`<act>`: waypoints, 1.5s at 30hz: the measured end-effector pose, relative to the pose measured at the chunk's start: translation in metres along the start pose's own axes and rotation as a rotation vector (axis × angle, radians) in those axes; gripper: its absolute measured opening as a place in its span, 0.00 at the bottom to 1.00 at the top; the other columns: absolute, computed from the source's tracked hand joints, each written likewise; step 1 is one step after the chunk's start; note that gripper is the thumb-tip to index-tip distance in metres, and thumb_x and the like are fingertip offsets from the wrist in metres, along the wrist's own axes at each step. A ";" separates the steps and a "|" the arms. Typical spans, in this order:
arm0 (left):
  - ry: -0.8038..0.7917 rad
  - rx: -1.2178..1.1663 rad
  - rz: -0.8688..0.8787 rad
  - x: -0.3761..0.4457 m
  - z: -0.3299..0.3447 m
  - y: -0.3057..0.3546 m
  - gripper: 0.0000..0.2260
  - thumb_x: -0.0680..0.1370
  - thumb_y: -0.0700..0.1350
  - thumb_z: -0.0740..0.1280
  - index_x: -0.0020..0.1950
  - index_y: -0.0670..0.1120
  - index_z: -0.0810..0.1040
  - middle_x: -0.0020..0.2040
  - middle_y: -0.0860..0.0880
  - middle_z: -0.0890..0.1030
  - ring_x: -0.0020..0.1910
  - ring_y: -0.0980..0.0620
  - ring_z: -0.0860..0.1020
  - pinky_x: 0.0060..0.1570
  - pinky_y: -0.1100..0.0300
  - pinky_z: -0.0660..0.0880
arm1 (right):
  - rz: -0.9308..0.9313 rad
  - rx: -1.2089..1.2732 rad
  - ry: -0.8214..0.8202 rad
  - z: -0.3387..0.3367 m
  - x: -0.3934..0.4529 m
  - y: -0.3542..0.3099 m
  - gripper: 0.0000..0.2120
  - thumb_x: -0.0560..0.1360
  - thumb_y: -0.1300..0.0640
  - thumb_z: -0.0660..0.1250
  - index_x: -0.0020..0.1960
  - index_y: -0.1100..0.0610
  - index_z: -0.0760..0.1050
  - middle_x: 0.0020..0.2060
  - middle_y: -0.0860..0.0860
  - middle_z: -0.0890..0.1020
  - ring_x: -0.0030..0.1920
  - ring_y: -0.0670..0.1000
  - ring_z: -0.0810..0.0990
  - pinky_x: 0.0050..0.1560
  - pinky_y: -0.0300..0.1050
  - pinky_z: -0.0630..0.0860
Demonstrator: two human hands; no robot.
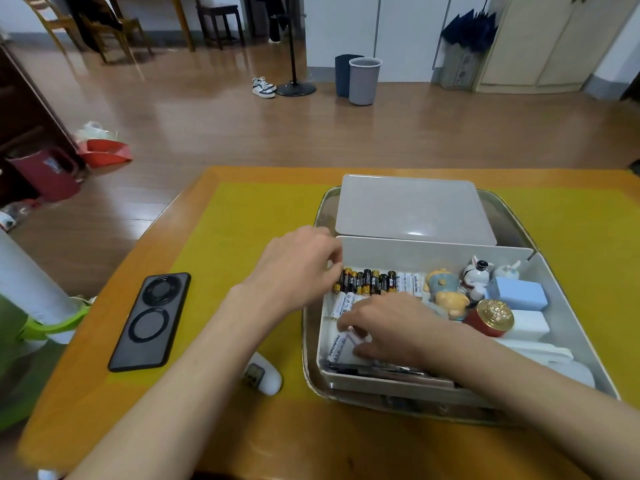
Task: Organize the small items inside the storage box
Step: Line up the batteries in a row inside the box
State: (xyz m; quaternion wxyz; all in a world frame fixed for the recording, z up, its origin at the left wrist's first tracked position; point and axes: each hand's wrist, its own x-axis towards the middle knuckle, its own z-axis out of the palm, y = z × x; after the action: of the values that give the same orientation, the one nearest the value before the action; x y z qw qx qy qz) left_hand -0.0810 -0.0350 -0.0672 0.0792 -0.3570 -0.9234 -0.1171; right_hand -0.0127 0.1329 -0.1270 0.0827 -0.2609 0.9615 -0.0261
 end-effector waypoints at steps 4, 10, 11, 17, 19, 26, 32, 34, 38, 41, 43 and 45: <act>0.013 -0.010 -0.023 -0.005 -0.003 -0.004 0.06 0.79 0.51 0.63 0.43 0.53 0.75 0.44 0.55 0.75 0.48 0.51 0.75 0.35 0.56 0.69 | -0.038 -0.149 -0.014 0.004 0.013 -0.009 0.21 0.76 0.45 0.69 0.68 0.46 0.73 0.50 0.50 0.84 0.47 0.55 0.83 0.36 0.45 0.73; -0.014 -0.005 -0.050 -0.004 -0.003 -0.009 0.08 0.79 0.51 0.62 0.46 0.52 0.78 0.46 0.53 0.78 0.50 0.50 0.76 0.39 0.54 0.73 | 0.034 -0.131 -0.015 0.010 0.011 -0.012 0.05 0.76 0.52 0.67 0.51 0.47 0.74 0.42 0.49 0.80 0.36 0.52 0.72 0.31 0.43 0.64; -0.017 -0.003 -0.045 -0.004 -0.003 -0.008 0.08 0.79 0.51 0.62 0.46 0.52 0.78 0.46 0.53 0.78 0.50 0.50 0.76 0.37 0.55 0.71 | 0.052 -0.090 -0.013 0.009 0.009 -0.012 0.05 0.75 0.52 0.67 0.50 0.46 0.73 0.40 0.47 0.78 0.37 0.52 0.72 0.32 0.44 0.65; -0.006 0.010 0.043 -0.001 -0.006 0.010 0.08 0.79 0.50 0.62 0.47 0.51 0.79 0.47 0.52 0.79 0.50 0.49 0.77 0.38 0.55 0.72 | 0.326 0.225 0.147 -0.012 -0.018 0.014 0.15 0.71 0.47 0.68 0.57 0.40 0.71 0.40 0.42 0.77 0.42 0.47 0.76 0.38 0.47 0.71; -0.045 0.037 0.115 -0.001 -0.001 0.025 0.07 0.78 0.50 0.62 0.45 0.51 0.79 0.45 0.51 0.80 0.49 0.48 0.77 0.40 0.54 0.73 | 0.406 0.238 0.204 -0.020 -0.029 0.028 0.15 0.70 0.47 0.66 0.57 0.41 0.74 0.38 0.43 0.77 0.42 0.50 0.77 0.41 0.49 0.73; -0.482 0.520 0.223 -0.010 0.040 0.060 0.06 0.77 0.51 0.68 0.48 0.49 0.76 0.50 0.47 0.81 0.55 0.45 0.77 0.66 0.46 0.65 | 0.576 0.321 0.278 -0.021 -0.048 0.046 0.12 0.70 0.50 0.69 0.54 0.45 0.78 0.39 0.44 0.82 0.45 0.51 0.80 0.45 0.49 0.77; -0.606 0.579 0.212 -0.011 0.053 0.063 0.11 0.78 0.47 0.66 0.59 0.46 0.78 0.58 0.46 0.81 0.60 0.45 0.77 0.71 0.46 0.62 | 0.550 0.514 0.348 -0.018 -0.051 0.046 0.09 0.71 0.51 0.75 0.50 0.45 0.79 0.34 0.42 0.83 0.38 0.39 0.79 0.38 0.44 0.73; -0.558 0.512 0.198 -0.012 0.049 0.061 0.10 0.77 0.46 0.66 0.57 0.46 0.78 0.57 0.45 0.81 0.59 0.44 0.76 0.66 0.49 0.66 | 0.532 0.508 0.335 -0.015 -0.046 0.045 0.09 0.72 0.50 0.75 0.51 0.45 0.79 0.35 0.42 0.82 0.40 0.41 0.79 0.42 0.46 0.76; -0.351 0.345 0.161 -0.008 0.040 0.056 0.08 0.74 0.45 0.65 0.38 0.49 0.66 0.47 0.46 0.79 0.49 0.43 0.76 0.40 0.54 0.66 | 0.490 0.301 0.316 -0.002 -0.030 0.046 0.12 0.73 0.47 0.70 0.56 0.44 0.77 0.43 0.44 0.82 0.50 0.48 0.75 0.46 0.47 0.70; -0.260 0.185 0.052 -0.002 0.037 0.050 0.08 0.71 0.48 0.65 0.35 0.48 0.69 0.34 0.52 0.71 0.38 0.45 0.74 0.32 0.55 0.63 | 0.462 0.181 0.265 0.007 -0.024 0.046 0.10 0.72 0.47 0.68 0.52 0.45 0.75 0.44 0.45 0.81 0.51 0.51 0.75 0.46 0.48 0.65; -0.242 0.074 -0.034 0.006 0.041 0.048 0.06 0.69 0.50 0.67 0.38 0.48 0.74 0.32 0.52 0.72 0.39 0.46 0.77 0.32 0.56 0.66 | 0.487 0.159 0.257 0.010 -0.024 0.047 0.09 0.71 0.46 0.68 0.49 0.46 0.75 0.41 0.45 0.81 0.50 0.52 0.76 0.49 0.48 0.67; -0.251 -0.051 -0.109 0.013 0.049 0.052 0.06 0.70 0.51 0.68 0.39 0.50 0.75 0.35 0.53 0.76 0.42 0.46 0.79 0.35 0.56 0.70 | 0.523 0.133 0.261 0.012 -0.024 0.048 0.12 0.71 0.44 0.67 0.52 0.47 0.77 0.44 0.47 0.83 0.52 0.53 0.78 0.50 0.48 0.68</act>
State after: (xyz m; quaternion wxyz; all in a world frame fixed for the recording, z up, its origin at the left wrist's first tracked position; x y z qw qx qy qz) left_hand -0.0582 0.0243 -0.1028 -0.0526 -0.3198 -0.9408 -0.0989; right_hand -0.0142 0.1862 -0.1398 -0.0208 0.0070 0.9947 -0.1000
